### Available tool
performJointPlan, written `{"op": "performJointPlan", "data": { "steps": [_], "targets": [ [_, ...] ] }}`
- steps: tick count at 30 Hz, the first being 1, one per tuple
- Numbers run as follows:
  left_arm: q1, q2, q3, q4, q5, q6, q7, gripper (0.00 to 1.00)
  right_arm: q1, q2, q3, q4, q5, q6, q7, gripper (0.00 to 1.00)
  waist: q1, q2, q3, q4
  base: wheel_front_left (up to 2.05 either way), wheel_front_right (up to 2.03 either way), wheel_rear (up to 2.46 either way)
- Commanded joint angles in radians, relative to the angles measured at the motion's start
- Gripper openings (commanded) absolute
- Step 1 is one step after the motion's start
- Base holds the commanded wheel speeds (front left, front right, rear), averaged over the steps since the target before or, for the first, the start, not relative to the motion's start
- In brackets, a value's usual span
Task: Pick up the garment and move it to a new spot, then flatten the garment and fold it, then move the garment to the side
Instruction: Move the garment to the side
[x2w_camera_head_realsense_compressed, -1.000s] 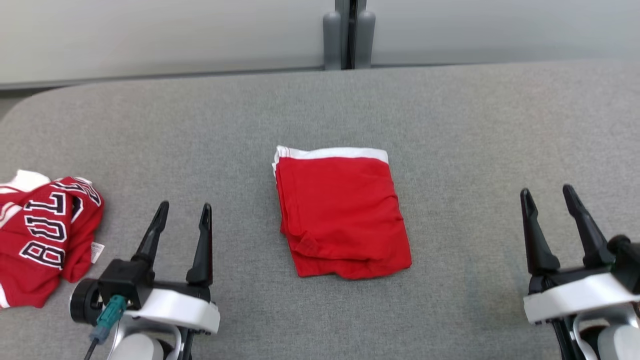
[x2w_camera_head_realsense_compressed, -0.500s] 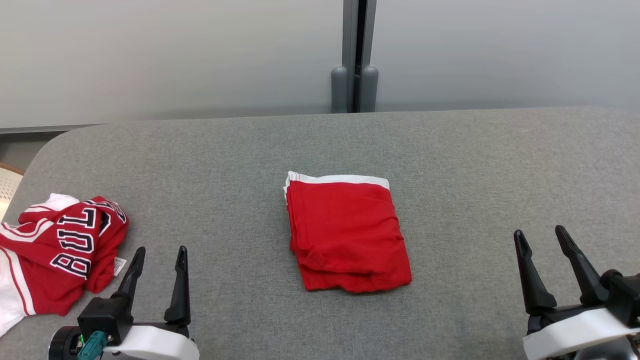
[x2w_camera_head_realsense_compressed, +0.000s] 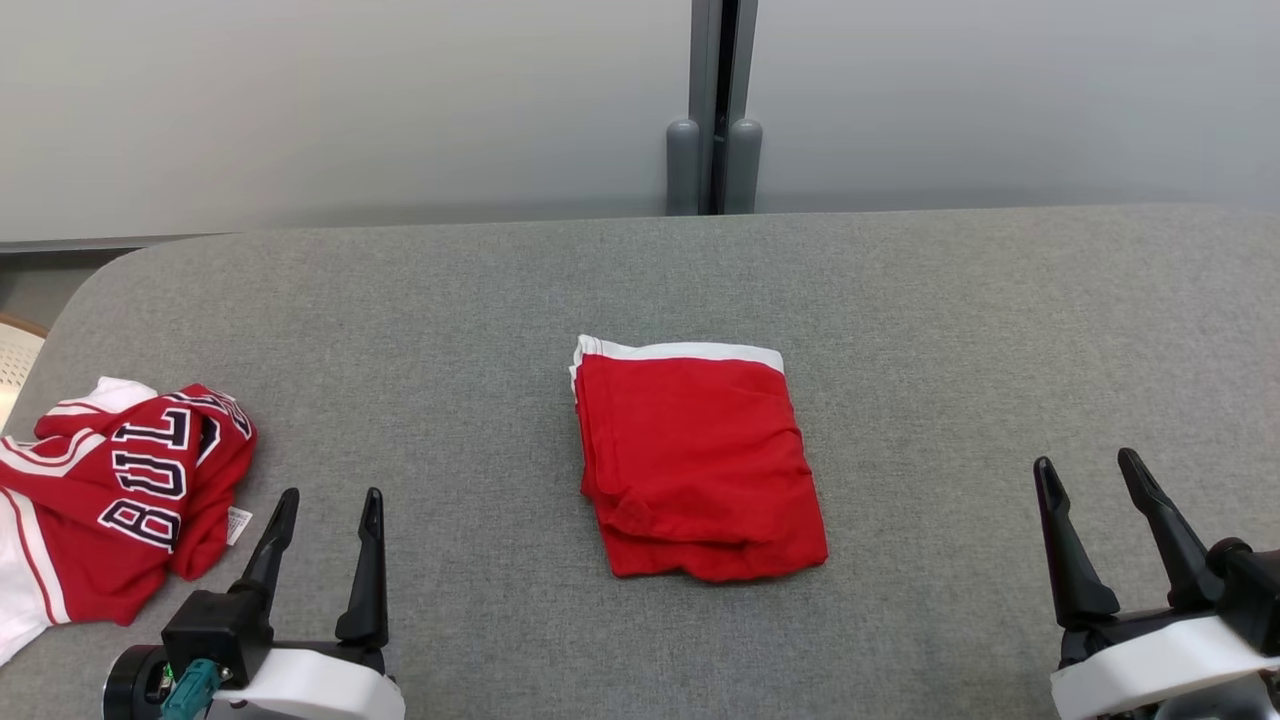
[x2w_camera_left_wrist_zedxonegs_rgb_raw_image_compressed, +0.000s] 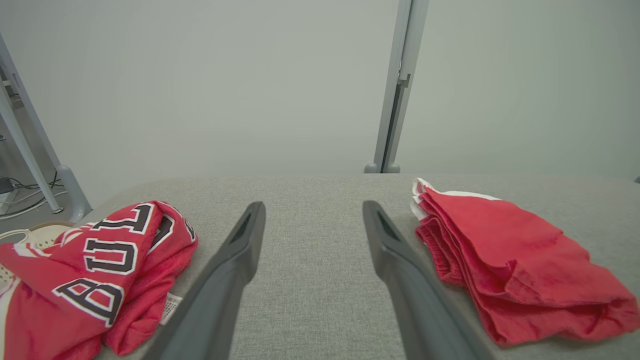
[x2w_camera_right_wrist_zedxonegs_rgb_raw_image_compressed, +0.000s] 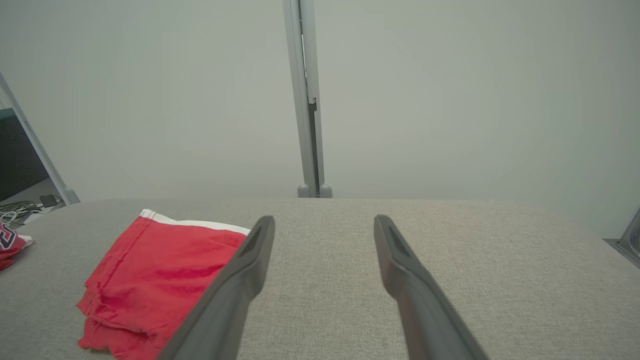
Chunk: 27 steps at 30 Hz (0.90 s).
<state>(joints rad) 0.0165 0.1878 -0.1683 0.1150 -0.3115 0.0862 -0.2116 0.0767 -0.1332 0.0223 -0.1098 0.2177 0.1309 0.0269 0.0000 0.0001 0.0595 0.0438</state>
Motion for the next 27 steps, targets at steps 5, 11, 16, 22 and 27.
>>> {"op": "performJointPlan", "data": {
  "steps": [5, 11, 16, 22, 27],
  "targets": [
    [-0.017, 0.007, -0.003, -0.001, -0.004, 0.006, -0.005, 1.00, -0.007, 0.003, -0.003, -0.003, -0.007, 0.000, 0.008, 1.00, 0.0000, -0.0001, 0.001, 0.001, 0.00, 0.00, 0.00],
    [-0.022, 0.010, -0.008, -0.001, -0.007, 0.011, -0.003, 1.00, -0.011, 0.002, 0.001, 0.013, -0.005, 0.000, 0.010, 1.00, 0.0000, -0.0001, 0.003, 0.000, 0.00, 0.00, 0.00],
    [-0.041, 0.008, -0.016, -0.009, -0.006, 0.007, -0.003, 1.00, -0.025, -0.007, 0.002, 0.030, -0.001, 0.000, 0.015, 1.00, 0.0000, -0.0001, 0.025, 0.014, 0.00, 0.00, 0.00],
    [-0.110, -0.008, -0.033, -0.022, -0.002, -0.006, -0.012, 1.00, -0.091, -0.029, 0.025, 0.096, 0.007, 0.000, 0.027, 1.00, 0.0000, -0.0001, 0.107, 0.063, 0.00, 0.00, 0.00],
    [-0.191, -0.038, -0.060, -0.003, 0.004, -0.024, -0.029, 1.00, -0.198, -0.054, 0.082, 0.234, 0.032, 0.000, 0.026, 1.00, 0.0000, -0.0001, 0.184, 0.125, 0.00, 0.00, 0.00]
  ]
}}
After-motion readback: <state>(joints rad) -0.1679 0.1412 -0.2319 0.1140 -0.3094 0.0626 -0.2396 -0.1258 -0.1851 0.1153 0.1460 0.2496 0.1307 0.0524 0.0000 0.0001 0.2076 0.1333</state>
